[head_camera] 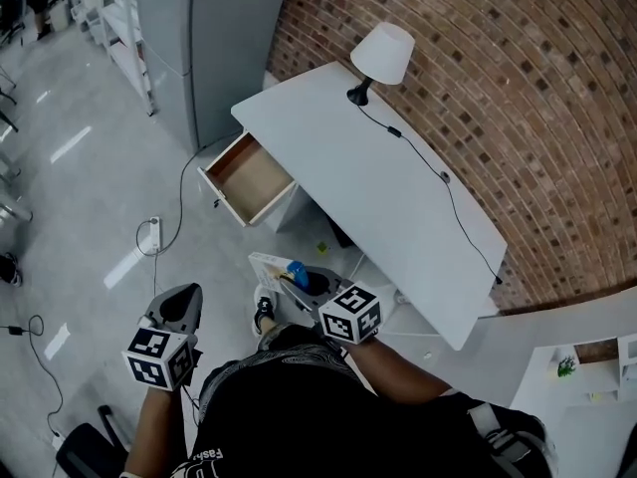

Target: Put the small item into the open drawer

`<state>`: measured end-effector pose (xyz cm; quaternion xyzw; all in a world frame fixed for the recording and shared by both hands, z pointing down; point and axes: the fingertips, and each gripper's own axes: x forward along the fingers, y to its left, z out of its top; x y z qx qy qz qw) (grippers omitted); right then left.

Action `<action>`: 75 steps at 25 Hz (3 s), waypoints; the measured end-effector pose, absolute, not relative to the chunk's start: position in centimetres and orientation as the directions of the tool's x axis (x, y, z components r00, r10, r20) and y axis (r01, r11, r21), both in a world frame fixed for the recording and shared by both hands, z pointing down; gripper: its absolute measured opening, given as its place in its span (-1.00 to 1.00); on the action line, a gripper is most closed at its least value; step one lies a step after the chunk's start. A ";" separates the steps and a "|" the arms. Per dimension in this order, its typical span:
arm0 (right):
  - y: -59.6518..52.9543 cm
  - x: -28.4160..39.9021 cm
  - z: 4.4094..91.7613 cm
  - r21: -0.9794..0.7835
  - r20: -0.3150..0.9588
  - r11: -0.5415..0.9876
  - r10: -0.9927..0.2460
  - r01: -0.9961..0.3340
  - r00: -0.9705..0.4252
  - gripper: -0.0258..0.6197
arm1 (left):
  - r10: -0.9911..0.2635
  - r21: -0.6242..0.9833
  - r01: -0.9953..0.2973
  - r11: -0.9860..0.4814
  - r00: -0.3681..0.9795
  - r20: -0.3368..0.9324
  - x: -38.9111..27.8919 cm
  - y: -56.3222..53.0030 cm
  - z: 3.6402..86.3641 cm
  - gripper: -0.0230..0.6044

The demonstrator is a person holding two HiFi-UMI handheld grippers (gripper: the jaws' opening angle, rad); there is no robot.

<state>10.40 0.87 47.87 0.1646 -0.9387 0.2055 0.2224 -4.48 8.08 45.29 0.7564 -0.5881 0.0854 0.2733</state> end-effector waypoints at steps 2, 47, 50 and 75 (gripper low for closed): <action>-1.3 9.6 47.7 -0.319 0.479 0.866 -0.205 -0.386 -0.854 -0.67 | -0.841 0.295 -0.942 -0.158 0.285 0.460 -5.1 6.0 44.8 -0.87; -28.7 -1.0 55.6 -0.159 0.674 0.857 -0.269 -0.490 -0.688 -0.67 | -0.746 0.292 -0.925 -0.242 0.370 0.554 -16.5 -20.5 51.2 -0.87; -30.0 -1.9 56.4 -0.155 0.687 0.834 -0.294 -0.530 -0.664 -0.67 | -0.723 0.293 -0.918 -0.269 0.393 0.569 -18.2 -22.2 52.4 -0.87; -33.0 -8.6 73.1 -0.067 0.836 0.809 -0.274 -0.583 -0.476 -0.67 | -0.535 0.346 -0.844 -0.409 0.529 0.659 -23.0 -27.5 62.6 -0.87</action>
